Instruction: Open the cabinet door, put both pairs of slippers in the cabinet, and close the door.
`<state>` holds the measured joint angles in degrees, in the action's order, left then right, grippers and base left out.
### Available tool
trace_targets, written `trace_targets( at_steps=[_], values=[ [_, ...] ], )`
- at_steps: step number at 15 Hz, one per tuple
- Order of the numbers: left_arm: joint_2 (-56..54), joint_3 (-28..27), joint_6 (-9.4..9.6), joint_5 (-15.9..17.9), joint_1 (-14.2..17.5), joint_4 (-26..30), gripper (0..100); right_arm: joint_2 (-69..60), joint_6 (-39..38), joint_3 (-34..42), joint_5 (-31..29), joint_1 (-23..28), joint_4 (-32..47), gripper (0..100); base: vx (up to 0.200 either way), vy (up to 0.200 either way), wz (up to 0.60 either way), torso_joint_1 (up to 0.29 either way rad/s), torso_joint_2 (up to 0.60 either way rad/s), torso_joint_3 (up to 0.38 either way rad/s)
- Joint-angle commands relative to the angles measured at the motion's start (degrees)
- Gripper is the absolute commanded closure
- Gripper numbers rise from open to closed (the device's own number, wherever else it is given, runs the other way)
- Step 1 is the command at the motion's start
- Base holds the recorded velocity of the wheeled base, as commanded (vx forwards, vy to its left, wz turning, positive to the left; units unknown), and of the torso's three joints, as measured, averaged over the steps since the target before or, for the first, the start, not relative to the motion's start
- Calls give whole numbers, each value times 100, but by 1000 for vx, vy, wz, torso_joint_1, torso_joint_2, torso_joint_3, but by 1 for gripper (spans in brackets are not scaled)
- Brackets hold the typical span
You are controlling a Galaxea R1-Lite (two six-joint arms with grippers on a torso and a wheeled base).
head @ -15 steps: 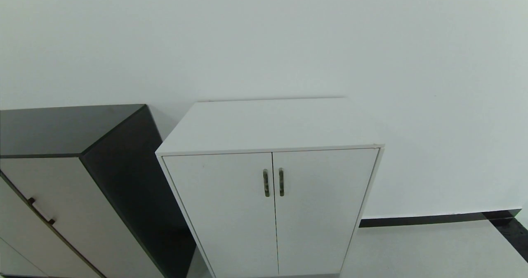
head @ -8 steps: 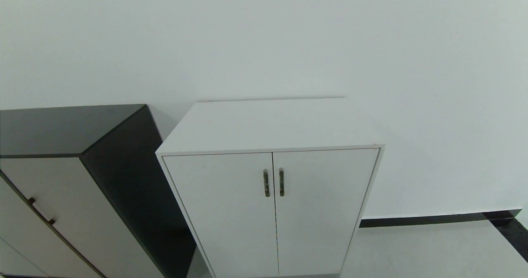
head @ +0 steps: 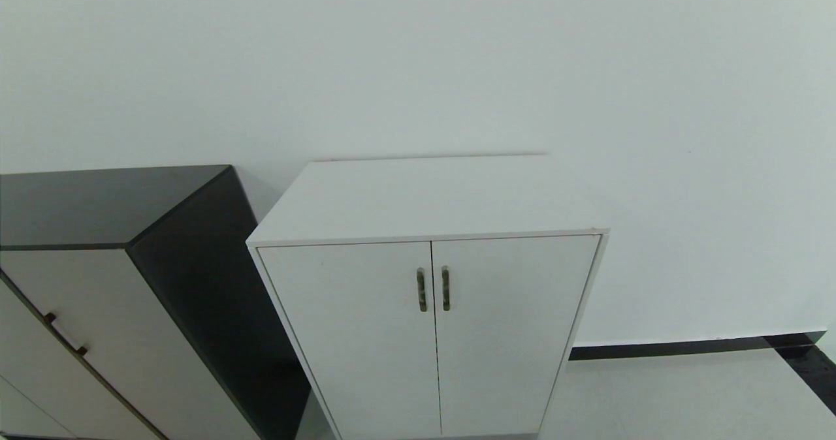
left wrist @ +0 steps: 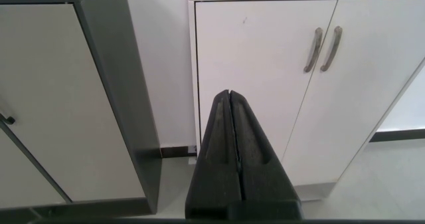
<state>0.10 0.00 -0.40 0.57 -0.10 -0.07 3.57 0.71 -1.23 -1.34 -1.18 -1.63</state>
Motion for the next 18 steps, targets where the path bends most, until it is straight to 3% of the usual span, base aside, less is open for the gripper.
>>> trace_targets(
  at_steps=[1,4,13,18],
  values=[
    [-1,0,-4,-5,1,-1,100,-208,-9,79,11,39,-39,100,0,0,0,0,0,0],
    [-1,0,-21,-5,1,-1,100,-357,-203,123,-288,118,207,100,0,0,0,0,0,0],
    [-1,0,-39,-13,1,-1,100,293,0,123,-156,4,181,100,0,0,0,0,0,0],
    [-1,0,-48,-40,1,-1,100,-357,26,114,-147,101,181,100,0,0,0,0,0,0]
  ],
)
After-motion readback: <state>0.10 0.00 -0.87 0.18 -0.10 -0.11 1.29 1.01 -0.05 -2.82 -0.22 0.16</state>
